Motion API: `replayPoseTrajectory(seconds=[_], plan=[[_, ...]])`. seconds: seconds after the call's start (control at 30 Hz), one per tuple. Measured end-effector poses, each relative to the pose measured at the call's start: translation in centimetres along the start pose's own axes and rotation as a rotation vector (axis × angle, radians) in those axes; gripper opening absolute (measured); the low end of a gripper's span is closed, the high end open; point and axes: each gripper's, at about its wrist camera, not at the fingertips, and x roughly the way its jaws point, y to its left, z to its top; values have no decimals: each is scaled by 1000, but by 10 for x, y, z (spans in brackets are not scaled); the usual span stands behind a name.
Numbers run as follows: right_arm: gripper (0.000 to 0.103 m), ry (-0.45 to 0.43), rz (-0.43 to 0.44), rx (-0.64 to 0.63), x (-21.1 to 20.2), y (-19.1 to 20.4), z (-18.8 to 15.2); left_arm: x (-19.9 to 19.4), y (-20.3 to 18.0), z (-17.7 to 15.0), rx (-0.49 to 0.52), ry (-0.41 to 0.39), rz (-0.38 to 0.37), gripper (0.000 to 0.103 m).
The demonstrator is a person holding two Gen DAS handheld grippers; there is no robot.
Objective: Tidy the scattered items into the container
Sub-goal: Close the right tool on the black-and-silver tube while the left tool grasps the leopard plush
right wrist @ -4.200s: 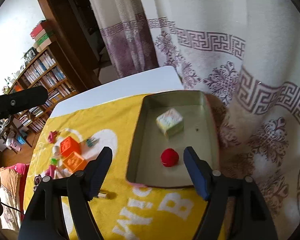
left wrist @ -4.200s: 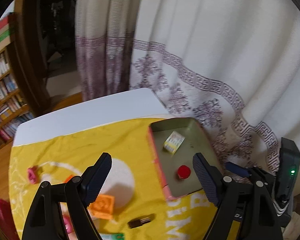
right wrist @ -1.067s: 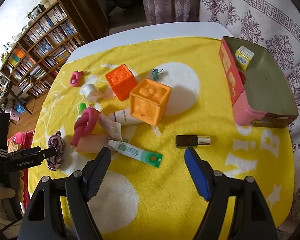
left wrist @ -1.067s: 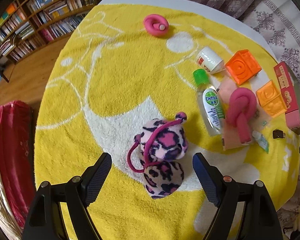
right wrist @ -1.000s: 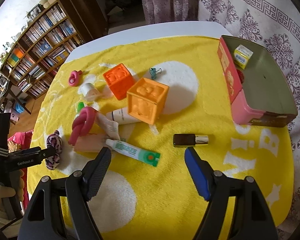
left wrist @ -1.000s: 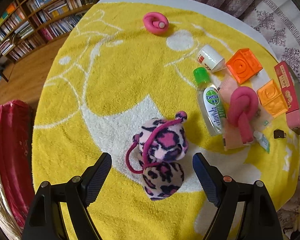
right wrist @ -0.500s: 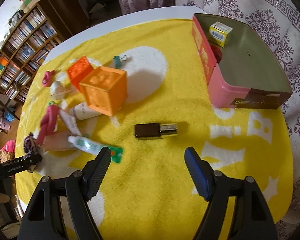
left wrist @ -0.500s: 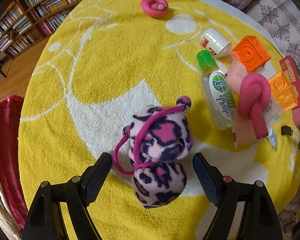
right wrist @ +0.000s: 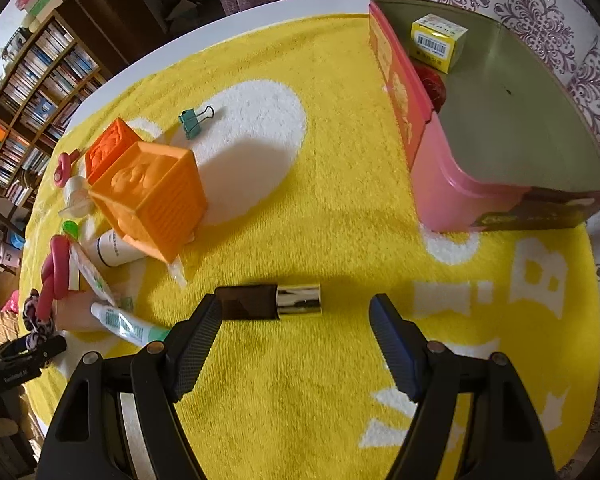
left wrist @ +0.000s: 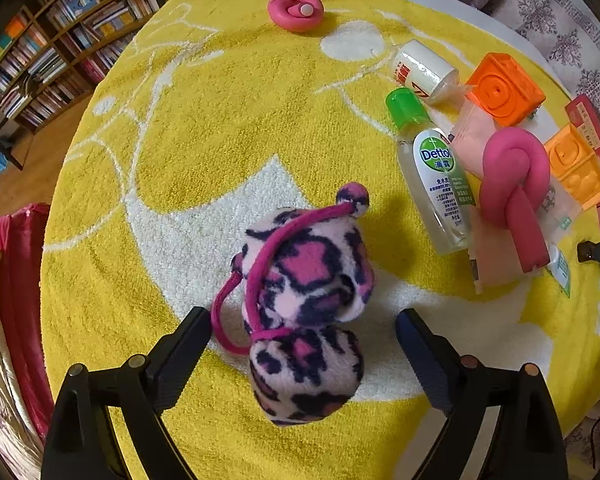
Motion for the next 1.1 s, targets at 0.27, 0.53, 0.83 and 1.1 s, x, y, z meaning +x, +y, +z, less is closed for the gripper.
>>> replayPoseTrajectory(seconds=[0.27, 0.53, 0.83, 1.1], plan=[[82, 15, -1, -41, 9, 11, 2, 1, -9, 1, 9, -3, 14, 102], [82, 17, -33, -123, 14, 27, -3, -1, -13, 3, 1, -7, 21, 102], [74, -2, -138, -221, 18, 47, -15, -4, -4, -18, -4, -38, 23, 102], [64, -17, -133, -212, 14, 52, -24, -14, 0, -47, 19, -76, 21, 102]])
